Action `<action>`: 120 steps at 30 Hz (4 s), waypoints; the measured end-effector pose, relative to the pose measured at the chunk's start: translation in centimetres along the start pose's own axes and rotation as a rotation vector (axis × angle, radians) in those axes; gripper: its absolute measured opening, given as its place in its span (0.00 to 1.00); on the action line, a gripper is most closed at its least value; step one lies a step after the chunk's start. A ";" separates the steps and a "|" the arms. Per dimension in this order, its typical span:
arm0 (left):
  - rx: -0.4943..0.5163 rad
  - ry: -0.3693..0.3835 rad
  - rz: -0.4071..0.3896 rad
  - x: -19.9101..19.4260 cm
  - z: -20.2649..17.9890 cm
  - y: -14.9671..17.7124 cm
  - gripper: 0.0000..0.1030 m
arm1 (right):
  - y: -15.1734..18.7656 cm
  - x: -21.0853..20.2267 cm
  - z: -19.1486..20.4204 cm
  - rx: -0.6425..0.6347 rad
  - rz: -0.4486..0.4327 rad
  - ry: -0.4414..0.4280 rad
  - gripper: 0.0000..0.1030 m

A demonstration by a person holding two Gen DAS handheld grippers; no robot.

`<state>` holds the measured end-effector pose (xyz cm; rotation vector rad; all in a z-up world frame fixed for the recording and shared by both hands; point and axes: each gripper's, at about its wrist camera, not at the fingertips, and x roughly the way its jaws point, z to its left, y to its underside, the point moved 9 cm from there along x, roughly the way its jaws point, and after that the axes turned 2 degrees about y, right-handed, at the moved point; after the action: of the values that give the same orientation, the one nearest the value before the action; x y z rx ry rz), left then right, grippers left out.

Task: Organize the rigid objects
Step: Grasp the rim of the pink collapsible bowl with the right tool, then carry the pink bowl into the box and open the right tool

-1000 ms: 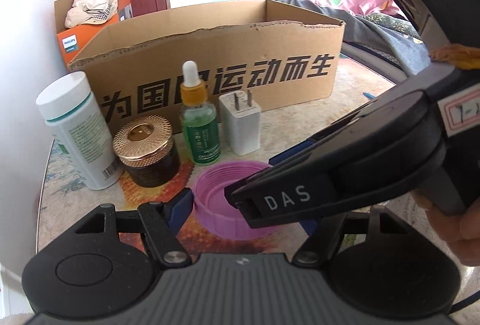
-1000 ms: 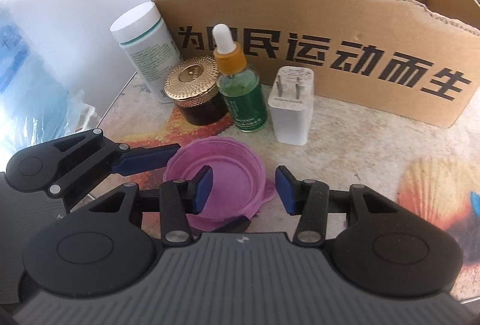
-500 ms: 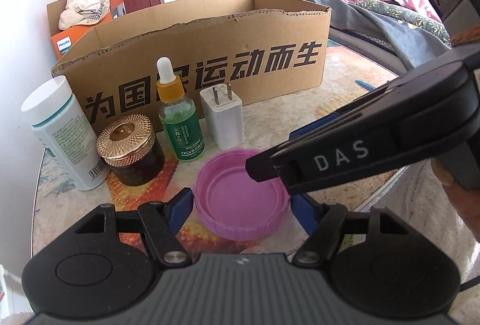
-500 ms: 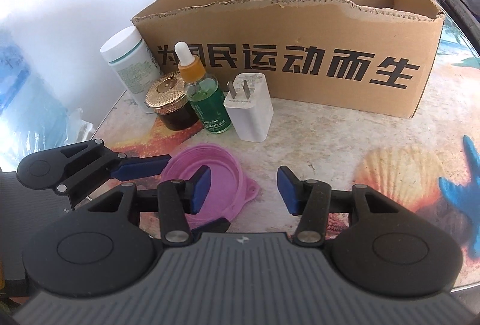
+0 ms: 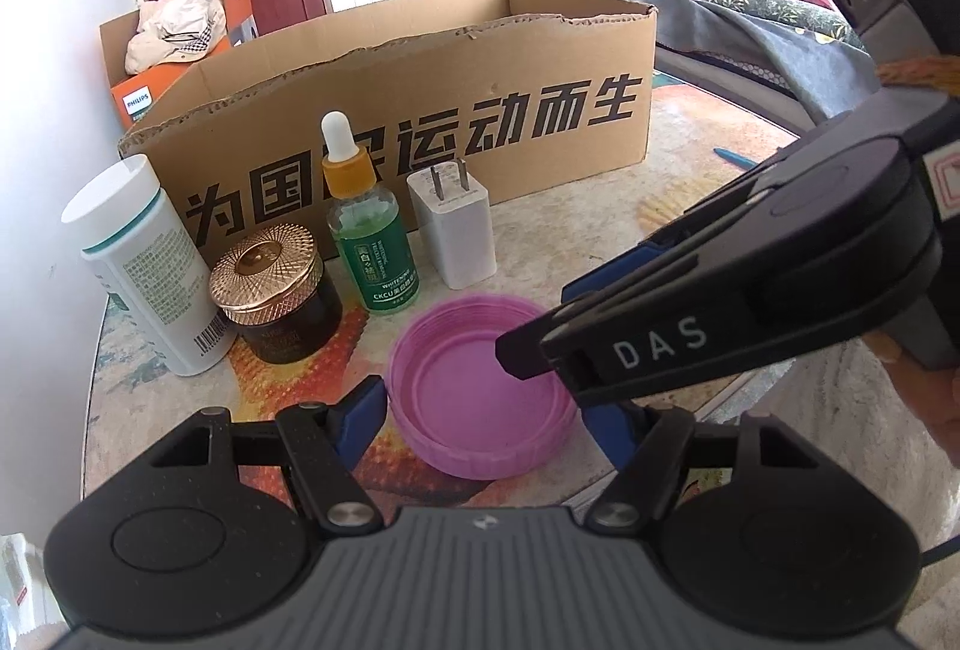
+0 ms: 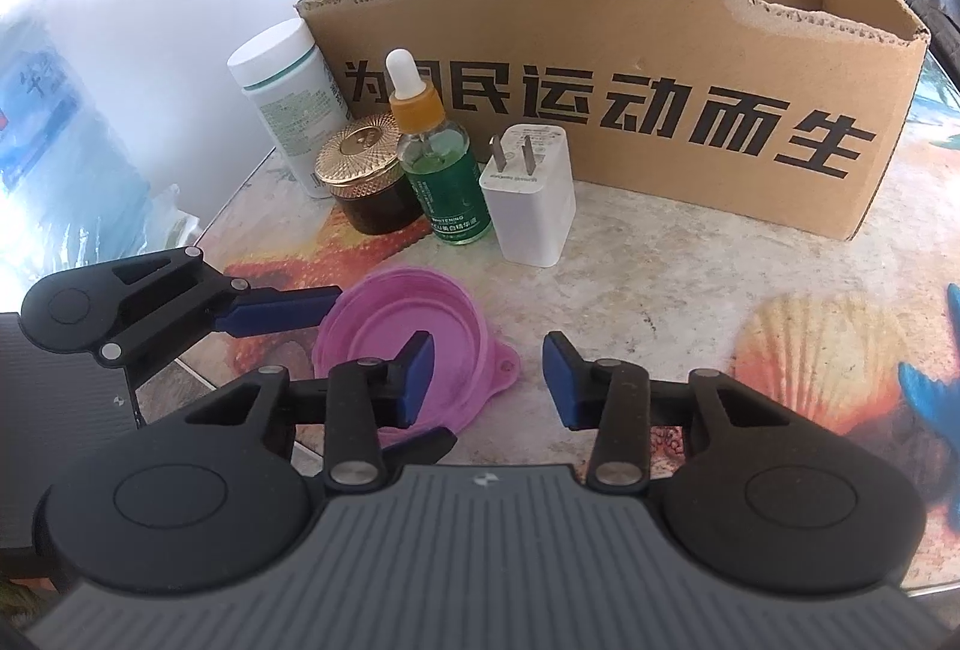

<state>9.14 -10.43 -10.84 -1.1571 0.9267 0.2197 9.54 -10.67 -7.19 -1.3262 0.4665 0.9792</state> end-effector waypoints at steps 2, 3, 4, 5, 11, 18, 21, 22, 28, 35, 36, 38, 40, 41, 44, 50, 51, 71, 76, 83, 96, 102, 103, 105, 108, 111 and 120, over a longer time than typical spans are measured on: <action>-0.009 0.003 -0.006 0.0 0.0 -0.1 0.70 | 0.1 0.2 0.0 0.007 0.007 -0.014 0.32; -0.008 0.003 -0.010 0.1 0.0 -0.2 0.70 | 0.1 0.2 0.0 0.007 0.007 -0.007 0.30; -0.005 0.007 -0.013 0.2 -0.1 -0.3 0.70 | 0.1 0.2 -0.1 0.006 0.007 0.000 0.30; -0.001 0.011 -0.016 0.2 -0.3 -0.5 0.70 | 0.2 0.1 -0.3 0.008 0.009 0.009 0.30; 0.020 0.054 -0.040 0.4 -1.8 -1.5 0.70 | 0.3 -1.1 -1.9 0.045 0.006 0.048 0.29; 0.000 0.082 -0.018 0.1 -2.0 -0.9 0.74 | 0.7 -1.8 -2.4 0.062 -0.002 0.050 0.29; -0.002 0.074 -0.008 0.2 -1.7 -0.7 0.75 | 0.4 -1.7 -2.5 0.065 -0.006 0.048 0.30; -0.005 0.072 -0.002 0.3 -1.6 -0.7 0.75 | 0.4 -1.6 -2.5 0.067 -0.005 0.047 0.30; -0.009 0.092 0.018 0.7 -2.0 -0.3 0.75 | 0.1 -0.9 -2.4 0.065 -0.004 0.043 0.30; -0.030 0.089 0.032 1.5 -2.0 -0.5 0.70 | -0.2 -0.4 -2.3 0.052 -0.002 0.041 0.30; -0.034 0.090 0.033 1.5 -1.9 -0.5 0.70 | -0.2 -0.3 -2.3 0.051 -0.002 0.041 0.30; -0.036 0.087 0.031 1.6 -1.9 -0.6 0.70 | -0.3 -0.2 -2.2 0.044 -0.003 0.044 0.30; -0.036 0.082 0.029 1.7 -1.9 -0.6 0.70 | -0.3 -0.2 -2.1 0.033 -0.004 0.052 0.30; -0.038 0.081 0.029 1.7 -1.9 -0.6 0.70 | -0.3 -0.1 -2.1 0.027 -0.004 0.057 0.30; -0.041 0.079 0.030 1.7 -1.9 -0.7 0.70 | -0.3 -0.1 -1.9 0.008 -0.002 0.070 0.29; -0.047 0.086 0.028 1.7 -2.0 -0.7 0.70 | -0.3 -0.2 -1.9 -0.004 0.002 0.086 0.26; -0.047 0.086 0.026 1.5 -2.0 -0.8 0.70 | -0.3 -0.3 -1.9 -0.005 0.001 0.087 0.26; -0.040 0.065 -0.058 -1.7 -1.9 -2.2 0.70 | -1.3 -3.2 -0.8 -0.036 -0.049 0.102 0.26; -0.042 0.051 -0.107 -3.6 -1.2 -3.5 0.70 | -2.8 -5.0 0.1 -0.055 -0.094 0.100 0.26; -0.056 0.029 -0.189 -7.1 1.2 -8.2 0.70 | -8.1 -8.9 2.0 -0.125 -0.209 0.097 0.26; -0.054 0.068 -0.130 -3.1 7.2 -19.7 0.70 | -21.2 -8.0 -1.4 -0.150 -0.183 0.068 0.31; -0.133 0.140 0.083 4.3 9.7 -20.4 0.70 | -23.5 -1.2 -5.4 -0.054 0.011 0.010 0.32; -0.134 0.142 0.117 5.7 10.1 -20.1 0.70 | -23.4 0.0 -6.1 -0.037 0.043 0.004 0.32; -0.147 0.150 0.185 7.9 10.4 -19.6 0.70 | -23.0 2.4 -7.0 -0.012 0.116 -0.009 0.32; -0.180 0.170 0.299 10.9 11.1 -18.4 0.70 | -21.9 5.8 -7.8 0.029 0.217 -0.031 0.32; -0.205 0.183 0.385 12.8 11.5 -17.1 0.70 | -20.6 7.9 -8.1 0.057 0.295 -0.058 0.32; -0.219 0.151 0.501 15.1 11.5 -15.1 0.73 | -19.4 10.7 -8.8 0.110 0.407 -0.115 0.47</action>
<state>33.35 -11.51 -10.30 -1.1346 1.3459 0.6589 33.04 -14.33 -6.13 -1.0898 0.7085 1.3373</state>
